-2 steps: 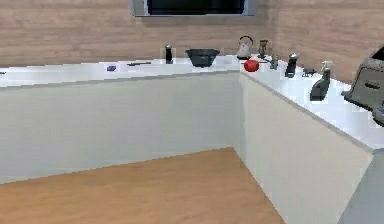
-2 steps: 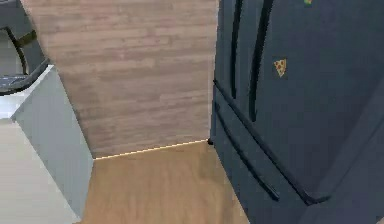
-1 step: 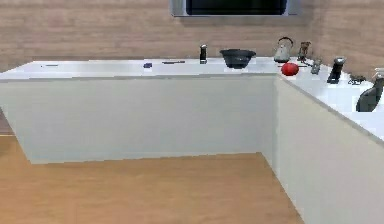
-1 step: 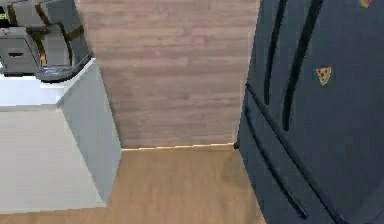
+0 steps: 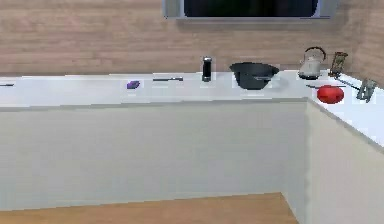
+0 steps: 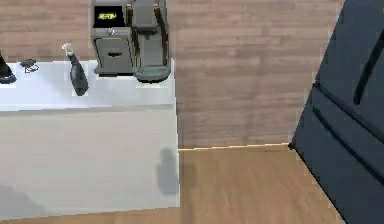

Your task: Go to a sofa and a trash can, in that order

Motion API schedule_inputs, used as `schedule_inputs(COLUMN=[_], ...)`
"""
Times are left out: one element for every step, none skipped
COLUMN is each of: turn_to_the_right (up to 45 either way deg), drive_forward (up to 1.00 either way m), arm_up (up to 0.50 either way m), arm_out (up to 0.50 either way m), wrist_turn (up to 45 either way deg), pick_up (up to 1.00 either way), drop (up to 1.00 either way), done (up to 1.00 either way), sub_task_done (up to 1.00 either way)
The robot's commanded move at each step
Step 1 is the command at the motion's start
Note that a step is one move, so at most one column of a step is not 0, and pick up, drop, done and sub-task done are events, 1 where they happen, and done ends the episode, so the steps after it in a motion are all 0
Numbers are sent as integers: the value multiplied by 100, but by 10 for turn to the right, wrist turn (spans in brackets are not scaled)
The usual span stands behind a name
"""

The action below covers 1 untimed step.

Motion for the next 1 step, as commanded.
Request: schedule_inputs(turn_to_the_right=[-450], drive_forward=[0], arm_up=[0], arm_out=[0], wrist_turn=[0], pick_up=[0], drop=[0], done=[0], sub_task_done=[0])
